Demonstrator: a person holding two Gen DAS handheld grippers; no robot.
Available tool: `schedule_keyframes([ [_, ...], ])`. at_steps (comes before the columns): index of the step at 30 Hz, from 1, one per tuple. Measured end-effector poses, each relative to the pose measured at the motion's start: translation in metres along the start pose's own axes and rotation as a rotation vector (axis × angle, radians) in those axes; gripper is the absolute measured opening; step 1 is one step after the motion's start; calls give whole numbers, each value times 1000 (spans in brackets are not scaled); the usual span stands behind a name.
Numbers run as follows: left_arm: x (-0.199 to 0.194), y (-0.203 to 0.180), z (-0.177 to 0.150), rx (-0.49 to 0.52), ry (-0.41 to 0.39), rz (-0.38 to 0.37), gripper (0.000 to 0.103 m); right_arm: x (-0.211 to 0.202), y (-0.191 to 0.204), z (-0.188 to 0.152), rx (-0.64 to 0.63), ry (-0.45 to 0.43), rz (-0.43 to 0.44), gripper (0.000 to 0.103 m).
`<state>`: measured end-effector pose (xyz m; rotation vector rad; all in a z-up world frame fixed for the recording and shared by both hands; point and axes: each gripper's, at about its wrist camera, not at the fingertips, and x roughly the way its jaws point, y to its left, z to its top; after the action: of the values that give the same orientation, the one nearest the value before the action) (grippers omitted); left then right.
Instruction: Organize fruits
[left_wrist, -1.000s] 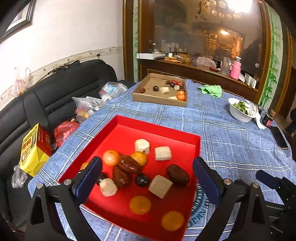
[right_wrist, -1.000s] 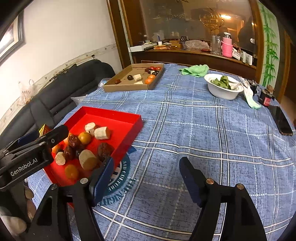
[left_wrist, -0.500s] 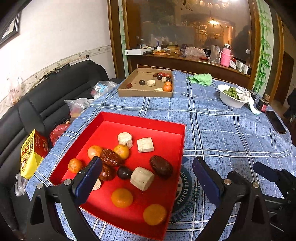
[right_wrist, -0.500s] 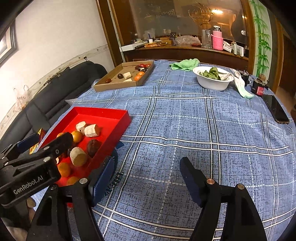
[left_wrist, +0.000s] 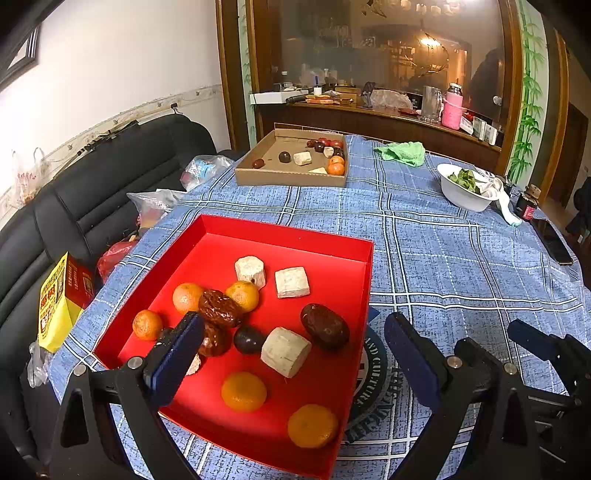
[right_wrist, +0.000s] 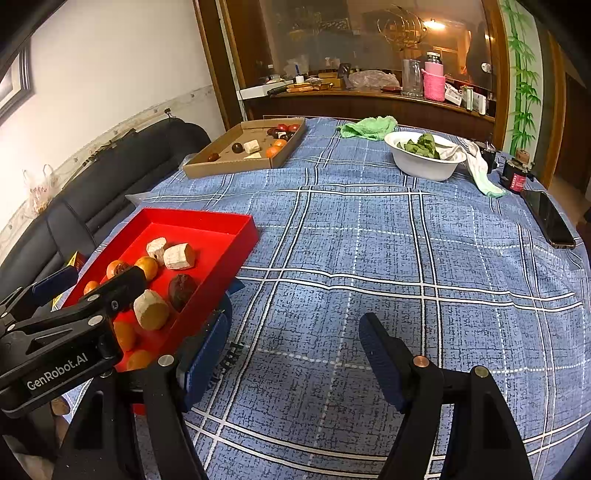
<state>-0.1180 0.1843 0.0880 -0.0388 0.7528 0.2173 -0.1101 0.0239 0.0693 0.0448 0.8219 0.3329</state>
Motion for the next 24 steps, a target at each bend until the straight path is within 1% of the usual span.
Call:
schedule_keyframes([
  [15, 1, 2, -2, 0, -2, -1, 98, 0, -6, 0, 9, 5, -20, 79],
  [24, -8, 3, -3, -10, -32, 6, 98, -7, -5, -3, 7, -2, -30, 80],
])
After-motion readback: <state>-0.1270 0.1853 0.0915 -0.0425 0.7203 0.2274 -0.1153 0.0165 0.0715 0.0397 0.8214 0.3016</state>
